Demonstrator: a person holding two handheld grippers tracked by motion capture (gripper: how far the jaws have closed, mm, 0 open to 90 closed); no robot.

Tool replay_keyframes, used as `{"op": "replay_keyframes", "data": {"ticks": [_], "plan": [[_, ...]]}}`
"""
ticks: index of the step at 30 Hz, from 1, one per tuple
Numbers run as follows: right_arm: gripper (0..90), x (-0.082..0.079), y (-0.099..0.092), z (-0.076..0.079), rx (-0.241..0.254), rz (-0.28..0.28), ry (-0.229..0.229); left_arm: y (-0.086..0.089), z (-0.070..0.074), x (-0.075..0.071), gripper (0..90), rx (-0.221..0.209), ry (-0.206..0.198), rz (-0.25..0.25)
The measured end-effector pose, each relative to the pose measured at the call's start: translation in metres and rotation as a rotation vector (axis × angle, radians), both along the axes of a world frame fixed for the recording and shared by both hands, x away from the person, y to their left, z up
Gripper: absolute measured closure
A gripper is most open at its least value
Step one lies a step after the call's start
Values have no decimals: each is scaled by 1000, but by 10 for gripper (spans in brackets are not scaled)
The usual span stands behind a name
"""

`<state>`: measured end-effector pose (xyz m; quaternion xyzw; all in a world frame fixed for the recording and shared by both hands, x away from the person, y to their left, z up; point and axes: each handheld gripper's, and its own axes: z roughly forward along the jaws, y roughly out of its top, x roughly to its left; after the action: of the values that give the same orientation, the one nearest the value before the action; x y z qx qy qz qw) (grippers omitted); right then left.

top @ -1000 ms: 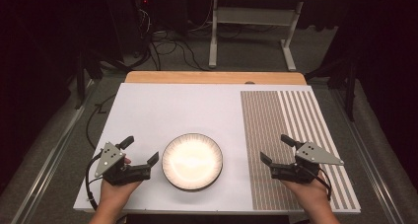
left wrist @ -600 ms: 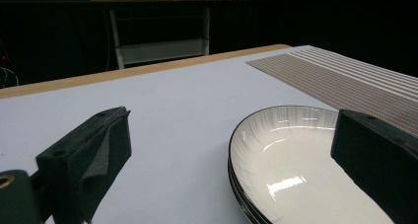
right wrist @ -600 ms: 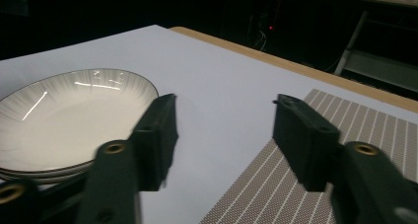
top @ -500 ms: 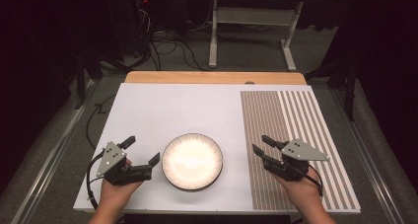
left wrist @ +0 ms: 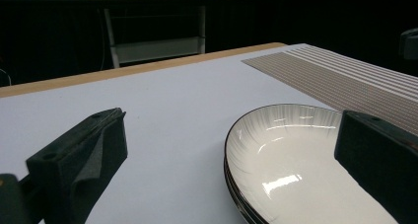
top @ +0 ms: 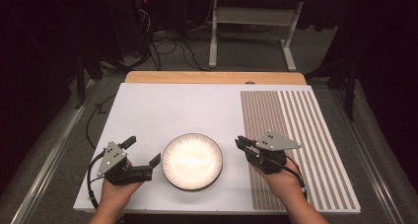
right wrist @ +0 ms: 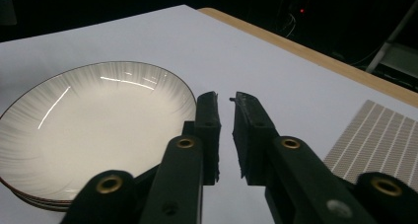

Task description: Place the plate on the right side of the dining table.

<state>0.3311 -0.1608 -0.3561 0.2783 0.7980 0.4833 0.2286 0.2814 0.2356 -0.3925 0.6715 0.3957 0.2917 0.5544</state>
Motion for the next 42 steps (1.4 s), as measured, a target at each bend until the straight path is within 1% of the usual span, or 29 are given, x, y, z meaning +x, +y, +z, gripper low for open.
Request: {"op": "replay_keyframes", "data": {"ticks": [1,3,4,6,8,9,11,12,13,14,15,16,17,18,19,21,24,25,28,29,30,31,33,42], "plan": [[875,1,2,-1,-2,2,7,0,0,0,2,0,-2,0],[885,1,5,-1,-10,5,13,0,0,0,3,2,-1,-1],[900,2,10,-3,-13,18,23,-1,0,0,2,4,1,-2],[900,2,16,-7,-23,37,33,-1,0,0,3,4,-1,-3],[900,2,18,-8,-32,41,40,-1,0,0,2,5,-2,-3],[900,1,22,-13,-50,49,53,-1,0,0,2,4,-2,-3],[900,1,24,-15,-55,58,58,-1,0,0,2,5,0,-5],[900,0,26,-20,-68,69,74,-1,0,0,2,6,1,-4],[900,0,26,-20,-68,69,74,-1,0,0,2,6,1,-4],[900,0,29,-24,-78,80,90,0,0,0,2,7,2,-5],[900,0,29,-24,-78,80,90,0,0,0,2,6,2,-5],[900,0,31,-27,-96,88,101,0,0,0,2,8,2,-6],[900,0,31,-27,-96,88,101,0,0,0,3,8,2,-6],[900,-1,32,-30,-105,92,113,0,0,0,3,9,2,-6],[900,-1,32,-30,-105,92,113,0,0,0,3,10,2,-7],[900,-1,32,-34,-130,96,130,-1,0,0,2,8,2,-7],[900,-1,32,-36,-141,96,140,-1,0,0,3,9,3,-8],[900,-1,33,-38,-150,95,155,-1,0,0,2,11,3,-8],[900,0,34,-41,-164,99,164,0,1,0,2,0,3,-1],[900,1,35,-42,-165,104,160,0,1,0,3,1,3,-1],[900,0,36,-42,-169,97,172,0,1,0,2,1,3,-1],[900,0,37,-42,-172,106,167,1,1,0,2,1,2,0],[900,0,38,-42,-182,105,158,1,1,0,3,4,2,0],[900,0,38,-42,-179,104,173,0,1,0,2,1,5,-2]]}}
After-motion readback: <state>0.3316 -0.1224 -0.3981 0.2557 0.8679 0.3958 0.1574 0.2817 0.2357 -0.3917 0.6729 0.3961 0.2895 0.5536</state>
